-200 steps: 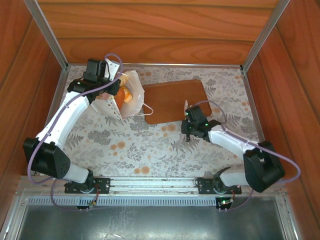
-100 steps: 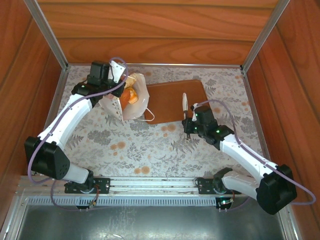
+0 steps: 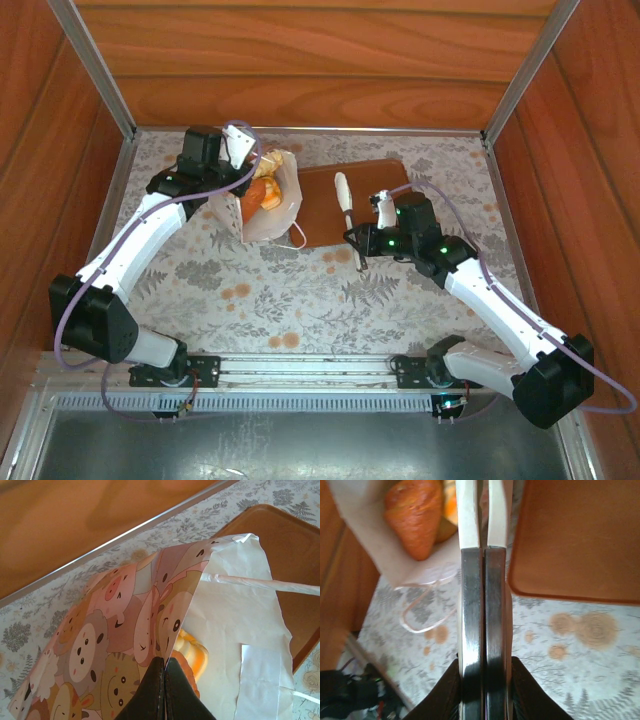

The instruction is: Take the fake bread out of the paper bag

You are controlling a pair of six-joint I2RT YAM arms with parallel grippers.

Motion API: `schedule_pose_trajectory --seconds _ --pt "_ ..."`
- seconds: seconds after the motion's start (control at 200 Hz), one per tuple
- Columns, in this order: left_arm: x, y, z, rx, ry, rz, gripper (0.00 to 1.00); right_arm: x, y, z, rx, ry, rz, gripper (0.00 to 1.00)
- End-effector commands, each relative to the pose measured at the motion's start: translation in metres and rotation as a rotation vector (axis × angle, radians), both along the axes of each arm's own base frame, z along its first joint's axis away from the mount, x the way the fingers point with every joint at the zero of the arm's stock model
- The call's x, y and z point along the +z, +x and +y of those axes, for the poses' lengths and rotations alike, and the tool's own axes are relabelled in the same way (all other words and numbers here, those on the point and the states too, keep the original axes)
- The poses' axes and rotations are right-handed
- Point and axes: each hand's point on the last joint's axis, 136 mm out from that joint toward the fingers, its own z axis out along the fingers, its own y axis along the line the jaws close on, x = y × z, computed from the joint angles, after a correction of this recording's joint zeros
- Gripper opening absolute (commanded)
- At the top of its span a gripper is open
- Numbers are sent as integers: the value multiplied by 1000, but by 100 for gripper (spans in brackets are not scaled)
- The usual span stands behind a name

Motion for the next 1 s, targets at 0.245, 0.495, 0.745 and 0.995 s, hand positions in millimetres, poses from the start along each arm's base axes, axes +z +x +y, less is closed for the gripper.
schedule_pose_trajectory --seconds 0.245,0.495,0.745,0.995 --pt "24 2 -1 50 -46 -66 0 44 -40 46 226 207 118 11" --pt "23 3 0 53 -44 -65 0 44 -44 65 273 216 151 22" --pt "24 2 0 54 -46 -70 0 46 -45 82 315 222 161 34" --pt "24 2 -1 50 -50 -71 0 36 -39 92 315 216 208 40"
